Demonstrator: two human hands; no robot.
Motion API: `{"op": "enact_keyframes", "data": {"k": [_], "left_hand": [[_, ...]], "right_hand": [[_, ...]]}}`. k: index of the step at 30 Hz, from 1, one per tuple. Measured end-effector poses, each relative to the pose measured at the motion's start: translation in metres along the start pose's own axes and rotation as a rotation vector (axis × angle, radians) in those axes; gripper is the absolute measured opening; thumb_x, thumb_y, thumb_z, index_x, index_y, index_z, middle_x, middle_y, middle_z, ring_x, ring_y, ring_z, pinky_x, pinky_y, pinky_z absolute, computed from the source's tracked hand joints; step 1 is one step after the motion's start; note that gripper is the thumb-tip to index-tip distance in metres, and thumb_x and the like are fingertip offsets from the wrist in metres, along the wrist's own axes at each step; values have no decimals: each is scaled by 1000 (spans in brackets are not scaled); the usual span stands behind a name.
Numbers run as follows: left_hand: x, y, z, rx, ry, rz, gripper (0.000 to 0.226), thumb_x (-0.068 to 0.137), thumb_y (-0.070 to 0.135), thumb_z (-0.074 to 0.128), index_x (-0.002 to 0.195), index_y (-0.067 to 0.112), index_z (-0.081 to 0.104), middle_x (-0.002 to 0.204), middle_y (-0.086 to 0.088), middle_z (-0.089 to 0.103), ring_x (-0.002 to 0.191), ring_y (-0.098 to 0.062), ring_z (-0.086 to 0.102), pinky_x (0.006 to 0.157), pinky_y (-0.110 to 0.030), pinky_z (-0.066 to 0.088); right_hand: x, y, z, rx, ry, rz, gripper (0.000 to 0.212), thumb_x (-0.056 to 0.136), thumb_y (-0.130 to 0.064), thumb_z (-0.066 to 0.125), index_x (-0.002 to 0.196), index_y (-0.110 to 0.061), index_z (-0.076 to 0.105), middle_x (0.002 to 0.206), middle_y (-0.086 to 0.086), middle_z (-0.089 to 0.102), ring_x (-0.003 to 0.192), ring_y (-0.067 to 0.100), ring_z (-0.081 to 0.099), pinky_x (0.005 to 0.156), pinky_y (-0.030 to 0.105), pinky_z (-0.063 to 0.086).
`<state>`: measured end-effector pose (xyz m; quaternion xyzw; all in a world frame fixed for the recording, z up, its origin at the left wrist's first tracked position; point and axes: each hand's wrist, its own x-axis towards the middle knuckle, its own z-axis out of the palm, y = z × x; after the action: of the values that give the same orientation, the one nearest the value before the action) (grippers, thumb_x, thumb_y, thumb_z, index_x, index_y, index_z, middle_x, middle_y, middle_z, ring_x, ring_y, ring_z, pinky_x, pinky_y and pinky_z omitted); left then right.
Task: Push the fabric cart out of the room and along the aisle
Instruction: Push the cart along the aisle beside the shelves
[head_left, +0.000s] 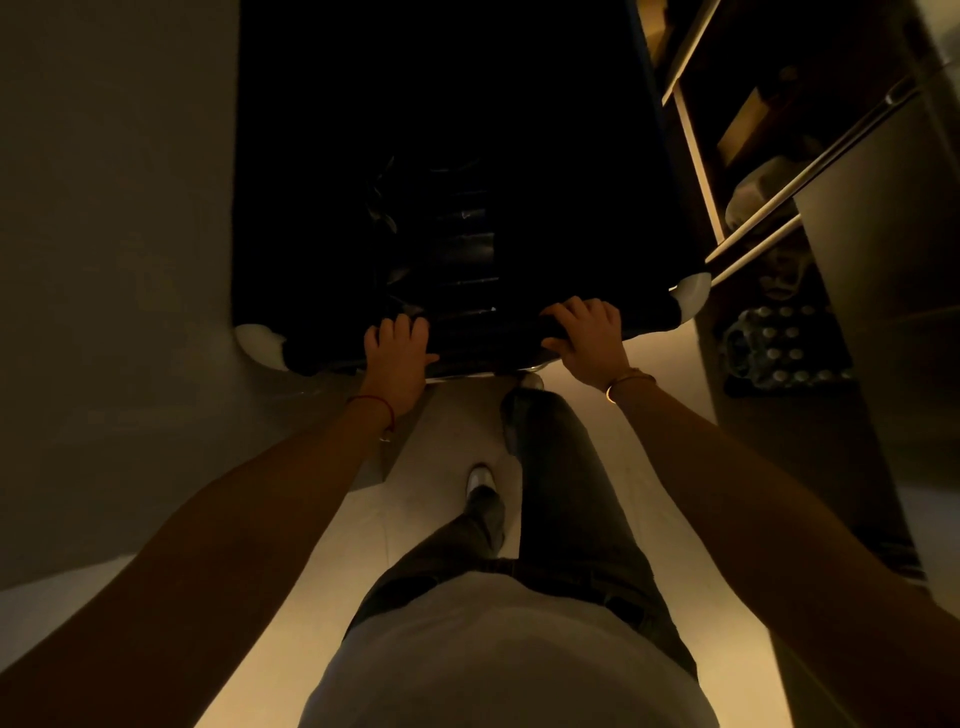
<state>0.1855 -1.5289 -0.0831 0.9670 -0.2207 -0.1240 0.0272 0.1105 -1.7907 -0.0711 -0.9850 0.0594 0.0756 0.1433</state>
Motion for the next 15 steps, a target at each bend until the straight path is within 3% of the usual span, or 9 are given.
{"op": "enact_keyframes", "data": {"k": [15], "left_hand": [[-3, 1, -3, 22, -4, 6, 46, 92, 32, 53, 128, 5, 42, 122, -21, 50, 112, -38, 46, 102, -51, 32]], "right_hand": [[0, 0, -1, -12, -6, 3, 40, 91, -33, 57, 127, -15, 53, 125, 18, 56, 117, 41, 47, 103, 49, 29]]}}
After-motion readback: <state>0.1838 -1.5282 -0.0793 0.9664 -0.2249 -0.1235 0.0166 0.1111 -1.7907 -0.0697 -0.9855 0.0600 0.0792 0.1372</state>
